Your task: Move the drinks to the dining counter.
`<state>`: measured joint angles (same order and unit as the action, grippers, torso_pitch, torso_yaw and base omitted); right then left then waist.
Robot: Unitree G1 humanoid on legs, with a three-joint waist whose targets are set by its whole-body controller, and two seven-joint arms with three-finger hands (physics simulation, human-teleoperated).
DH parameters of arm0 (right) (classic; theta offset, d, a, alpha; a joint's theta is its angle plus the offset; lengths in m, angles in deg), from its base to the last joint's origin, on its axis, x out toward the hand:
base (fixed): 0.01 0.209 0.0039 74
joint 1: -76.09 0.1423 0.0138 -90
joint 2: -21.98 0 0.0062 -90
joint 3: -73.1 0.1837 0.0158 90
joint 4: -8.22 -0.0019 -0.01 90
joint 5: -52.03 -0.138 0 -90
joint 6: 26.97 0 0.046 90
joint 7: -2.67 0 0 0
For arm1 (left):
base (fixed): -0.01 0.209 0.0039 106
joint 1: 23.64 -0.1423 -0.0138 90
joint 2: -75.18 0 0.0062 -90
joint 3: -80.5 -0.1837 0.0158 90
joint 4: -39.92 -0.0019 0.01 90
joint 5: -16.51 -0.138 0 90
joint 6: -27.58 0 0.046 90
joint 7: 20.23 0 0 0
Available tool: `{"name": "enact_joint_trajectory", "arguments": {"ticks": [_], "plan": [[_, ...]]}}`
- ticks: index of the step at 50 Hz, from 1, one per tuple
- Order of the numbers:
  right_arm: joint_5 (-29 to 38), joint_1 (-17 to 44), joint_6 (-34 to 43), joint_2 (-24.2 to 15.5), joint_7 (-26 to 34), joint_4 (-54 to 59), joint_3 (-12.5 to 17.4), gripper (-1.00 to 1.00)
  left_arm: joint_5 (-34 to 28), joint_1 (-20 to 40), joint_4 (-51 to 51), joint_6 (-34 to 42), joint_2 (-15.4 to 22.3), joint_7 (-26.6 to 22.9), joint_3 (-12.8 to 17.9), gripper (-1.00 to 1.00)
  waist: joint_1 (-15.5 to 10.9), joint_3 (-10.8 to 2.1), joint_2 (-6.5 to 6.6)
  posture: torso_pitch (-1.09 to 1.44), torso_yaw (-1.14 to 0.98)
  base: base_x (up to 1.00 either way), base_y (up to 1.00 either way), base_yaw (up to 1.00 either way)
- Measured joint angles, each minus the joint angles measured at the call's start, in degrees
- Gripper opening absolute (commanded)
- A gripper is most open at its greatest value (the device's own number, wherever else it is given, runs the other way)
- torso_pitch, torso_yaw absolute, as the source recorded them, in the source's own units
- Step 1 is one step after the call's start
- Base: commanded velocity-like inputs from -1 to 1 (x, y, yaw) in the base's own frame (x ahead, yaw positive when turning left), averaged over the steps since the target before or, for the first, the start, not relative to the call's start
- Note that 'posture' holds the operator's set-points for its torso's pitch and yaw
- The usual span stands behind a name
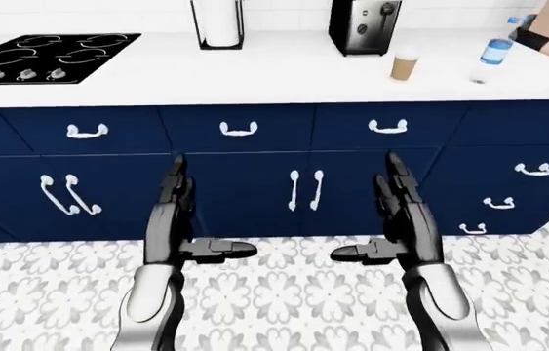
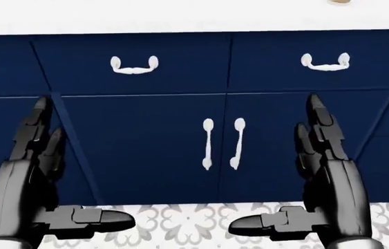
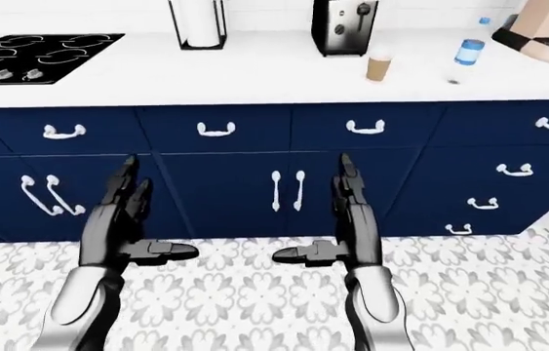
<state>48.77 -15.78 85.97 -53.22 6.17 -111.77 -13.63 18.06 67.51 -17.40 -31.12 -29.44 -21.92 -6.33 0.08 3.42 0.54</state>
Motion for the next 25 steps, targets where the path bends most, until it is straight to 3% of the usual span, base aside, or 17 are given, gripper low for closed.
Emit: {"name": "enact_joint_trajectory", "arguments": {"ticks": [2,3,5,7,10,12,14,16,21,24,25], "plan": [[-0.2,0.6,-0.3,0.3,0.3,0.0,-0.6,1.00,-0.1,0.4,1.1,0.1,0.3,0.2,0.4,1.00,-1.6,-0.15,1.75,0.00,0.00,0.00,-1.00,0.00],[-0.3,0.2,-0.4,0.5,0.4,0.6,-1.1,1.00,-0.1,0.3,0.7,0.1,0.3,0.2,0.5,1.00,-1.9,-0.04,1.85,0.00,0.00,0.00,-1.00,0.00],[-0.4,-0.7,0.2,0.5,0.7,2.0,-1.5,1.00,-0.1,-0.4,0.0,0.7,0.3,0.3,0.8,1.00,-1.9,-1.43,2.14,0.00,0.00,0.00,-1.00,0.00],[-0.4,-0.7,0.6,0.4,0.7,1.9,-1.0,1.00,-0.1,-0.1,0.3,1.3,0.3,0.3,0.7,1.00,-1.9,-2.03,2.12,0.00,0.00,0.00,-1.00,0.00],[-0.2,-0.2,-0.1,0.4,0.4,0.2,-0.7,1.00,0.0,0.3,1.5,0.7,0.4,0.3,0.4,1.00,-2.3,-1.03,-0.30,0.00,0.00,0.00,-1.00,0.00],[-0.1,0.1,-0.7,-0.1,0.3,0.0,-0.6,1.00,0.1,0.6,1.5,0.0,-0.1,0.1,0.0,1.00,-1.3,-1.41,-3.08,0.00,0.00,0.00,-1.00,0.00],[0.1,-0.6,-0.6,-0.3,0.1,1.3,0.4,1.00,0.4,0.0,-0.2,0.3,-0.6,-0.3,-1.6,1.00,-0.3,-0.77,-3.07,0.00,0.00,0.00,-1.00,0.00],[0.4,-0.8,0.2,-0.1,-0.1,1.5,0.4,1.00,0.6,-0.4,-0.7,1.5,-0.3,-0.6,-1.6,1.00,0.0,-0.87,-2.58,0.00,0.00,0.00,-1.00,0.00],[0.3,-0.3,0.1,0.2,0.2,0.3,-0.9,1.00,0.3,0.4,1.2,1.4,0.0,-0.1,-0.3,1.00,-0.5,0.08,0.34,0.00,0.00,0.00,-0.96,0.00],[0.2,0.1,-0.4,0.3,0.5,-0.2,-1.2,1.00,0.3,0.7,1.8,0.5,0.2,0.0,0.0,1.00,-1.7,-0.64,1.89,0.00,0.00,0.00,-0.61,0.00],[0.3,-0.1,-0.6,0.6,0.5,0.1,-1.6,1.00,0.3,0.7,1.3,0.4,0.3,0.0,0.3,1.00,-2.2,-0.78,0.76,0.00,0.00,0.00,0.00,0.00]]}}
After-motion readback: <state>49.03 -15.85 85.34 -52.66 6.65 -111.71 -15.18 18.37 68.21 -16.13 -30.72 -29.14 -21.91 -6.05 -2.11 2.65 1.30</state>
